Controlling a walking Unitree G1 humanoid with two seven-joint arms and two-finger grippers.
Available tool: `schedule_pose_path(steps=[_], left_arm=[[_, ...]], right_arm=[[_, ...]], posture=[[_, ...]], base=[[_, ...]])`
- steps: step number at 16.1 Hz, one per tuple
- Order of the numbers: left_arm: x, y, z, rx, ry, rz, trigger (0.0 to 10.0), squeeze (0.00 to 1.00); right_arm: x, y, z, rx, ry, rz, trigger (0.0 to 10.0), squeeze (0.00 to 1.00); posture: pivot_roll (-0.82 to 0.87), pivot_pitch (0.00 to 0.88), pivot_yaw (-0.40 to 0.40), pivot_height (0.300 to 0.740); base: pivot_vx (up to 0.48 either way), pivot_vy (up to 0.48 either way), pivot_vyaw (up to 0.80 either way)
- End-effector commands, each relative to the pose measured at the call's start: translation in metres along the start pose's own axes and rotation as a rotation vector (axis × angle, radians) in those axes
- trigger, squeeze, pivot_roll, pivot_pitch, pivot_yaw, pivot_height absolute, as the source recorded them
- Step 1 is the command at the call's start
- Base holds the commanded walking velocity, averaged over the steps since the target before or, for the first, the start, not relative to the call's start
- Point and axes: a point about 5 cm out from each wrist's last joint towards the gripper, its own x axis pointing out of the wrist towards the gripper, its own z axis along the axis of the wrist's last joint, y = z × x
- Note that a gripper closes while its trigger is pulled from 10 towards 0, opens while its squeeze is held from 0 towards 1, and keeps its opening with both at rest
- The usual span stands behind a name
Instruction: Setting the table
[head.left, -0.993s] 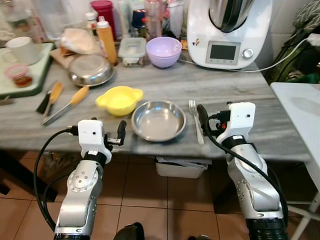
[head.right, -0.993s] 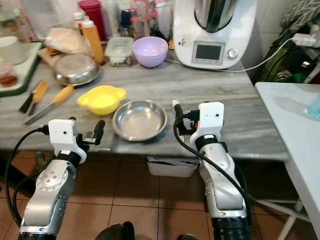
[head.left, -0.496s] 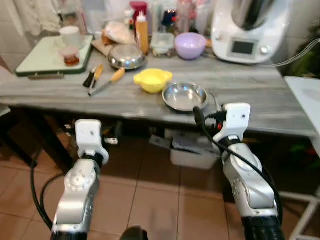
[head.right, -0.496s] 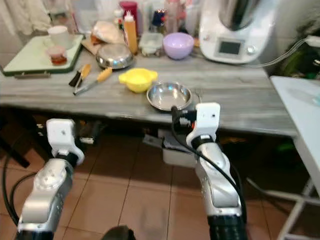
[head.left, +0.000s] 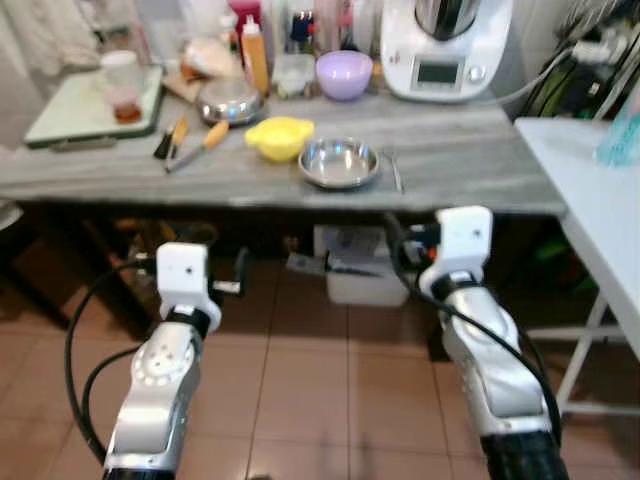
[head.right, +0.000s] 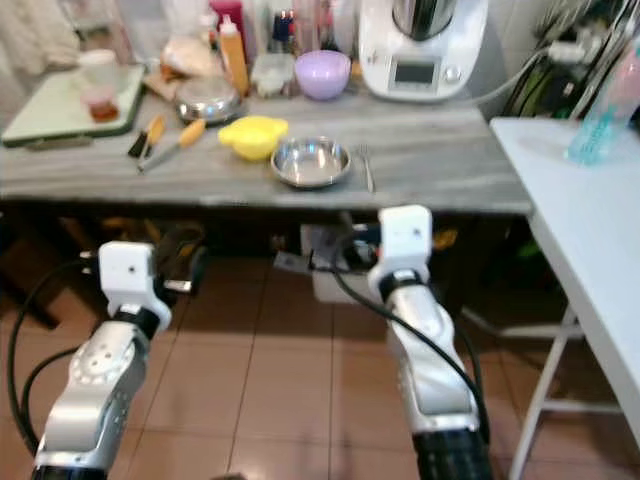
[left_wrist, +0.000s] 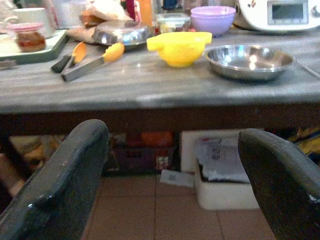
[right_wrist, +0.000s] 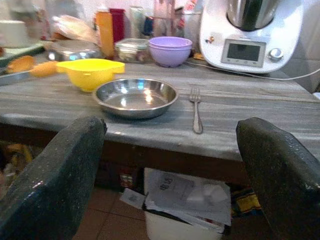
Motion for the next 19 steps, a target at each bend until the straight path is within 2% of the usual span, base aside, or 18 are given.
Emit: schedule_pose_path(steps=[1,2,3,15,19], left_arm=[[0.000,-0.003,0.000,0.006,-0.001,-0.004,10.0,0.00],[0.000,-0.003,0.000,0.010,0.002,-0.008,10.0,0.00],[0.000,-0.003,-0.001,0.009,0.004,-0.010,10.0,0.00],[-0.003,-0.018,0.002,0.015,-0.061,-0.117,10.0,0.00],[-0.003,-0.019,0.002,0.012,-0.064,-0.129,10.0,0.00]], right_arm=[[-0.002,-0.007,-0.002,-0.014,0.006,-0.017,10.0,0.00],[-0.003,-0.005,-0.005,0.046,0.047,0.007,10.0,0.00],[-0.004,-0.005,-0.005,0.023,0.050,0.011,10.0,0.00],[-0.005,0.000,-0.004,0.069,0.027,0.034,10.0,0.00],[-0.004,0.000,-0.004,0.069,0.026,0.037,10.0,0.00]], posture=[[0.00,0.061,0.035,0.740],[0.00,0.062,0.035,0.740],[0.00,0.062,0.035,0.740],[0.00,0.071,0.044,0.740],[0.00,0.072,0.044,0.740]], base=[[-0.274,0.000,0.00],[-0.274,0.000,0.00],[-0.270,0.000,0.00],[-0.023,0.000,0.00],[0.000,-0.397,0.00]])
